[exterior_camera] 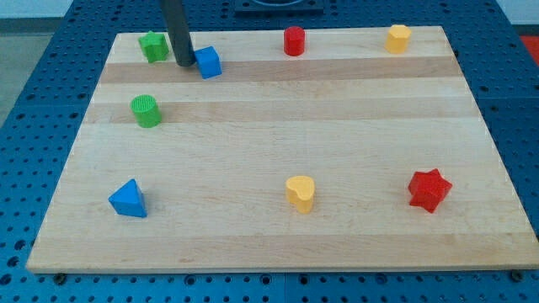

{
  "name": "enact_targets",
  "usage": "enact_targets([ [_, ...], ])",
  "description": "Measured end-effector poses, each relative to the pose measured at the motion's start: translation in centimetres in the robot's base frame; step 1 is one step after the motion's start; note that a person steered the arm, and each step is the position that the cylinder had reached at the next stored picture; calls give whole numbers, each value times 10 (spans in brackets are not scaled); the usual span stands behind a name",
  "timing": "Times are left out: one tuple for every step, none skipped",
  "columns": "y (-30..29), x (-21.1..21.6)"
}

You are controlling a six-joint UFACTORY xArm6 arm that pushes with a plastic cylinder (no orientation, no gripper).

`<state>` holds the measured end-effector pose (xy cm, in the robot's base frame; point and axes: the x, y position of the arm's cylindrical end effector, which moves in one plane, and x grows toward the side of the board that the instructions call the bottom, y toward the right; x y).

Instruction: Move both the blue cube and red circle horizontal to each other

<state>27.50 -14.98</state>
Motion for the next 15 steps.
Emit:
enact_targets([
  [31,22],
  [52,12],
  [54,-13],
  [52,-36],
  [70,-56],
  [111,-66],
  [153,-65],
  [185,-57],
  [210,-45],
  [218,-43],
  [208,-42],
  [187,-33],
  [181,-3],
  [181,40],
  [181,83],
])
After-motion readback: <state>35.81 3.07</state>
